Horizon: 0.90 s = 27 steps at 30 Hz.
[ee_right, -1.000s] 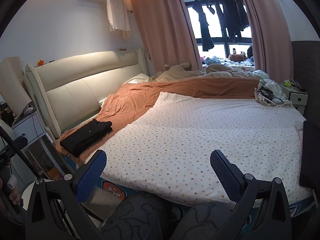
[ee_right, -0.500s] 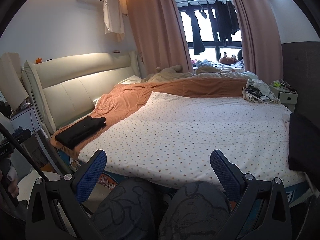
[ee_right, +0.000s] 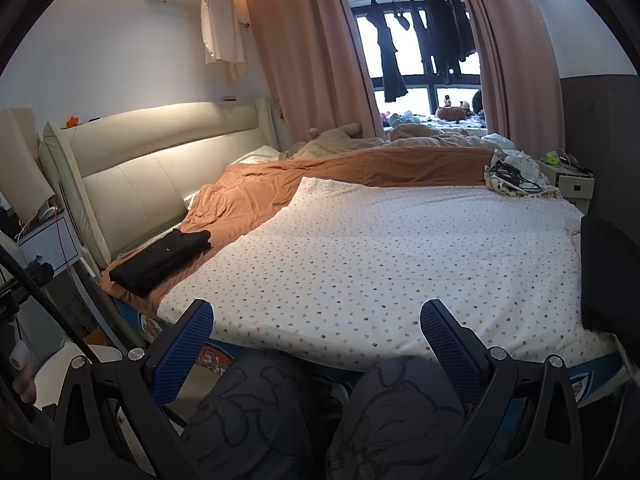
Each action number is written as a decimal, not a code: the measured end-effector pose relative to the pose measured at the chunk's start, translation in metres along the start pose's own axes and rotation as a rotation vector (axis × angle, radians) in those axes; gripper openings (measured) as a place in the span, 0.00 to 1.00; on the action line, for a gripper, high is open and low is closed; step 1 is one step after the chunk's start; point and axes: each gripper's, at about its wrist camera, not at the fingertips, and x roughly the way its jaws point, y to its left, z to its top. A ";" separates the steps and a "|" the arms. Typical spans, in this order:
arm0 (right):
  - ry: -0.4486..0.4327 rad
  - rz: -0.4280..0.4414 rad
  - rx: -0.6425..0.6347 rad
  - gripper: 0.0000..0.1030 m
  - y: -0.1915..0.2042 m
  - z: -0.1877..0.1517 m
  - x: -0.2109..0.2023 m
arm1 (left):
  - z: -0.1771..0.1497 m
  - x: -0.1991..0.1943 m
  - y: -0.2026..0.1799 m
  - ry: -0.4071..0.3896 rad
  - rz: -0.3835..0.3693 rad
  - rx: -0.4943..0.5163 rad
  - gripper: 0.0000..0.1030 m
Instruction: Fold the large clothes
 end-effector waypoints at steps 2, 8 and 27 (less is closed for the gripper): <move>-0.004 -0.003 0.001 1.00 -0.002 -0.001 -0.001 | 0.001 -0.001 -0.001 -0.001 -0.001 0.002 1.00; -0.001 0.002 0.012 1.00 -0.003 -0.003 -0.002 | 0.001 -0.006 -0.002 -0.013 -0.002 0.007 1.00; 0.001 0.006 0.036 1.00 -0.012 -0.003 -0.008 | -0.001 -0.011 -0.002 -0.017 -0.028 0.003 1.00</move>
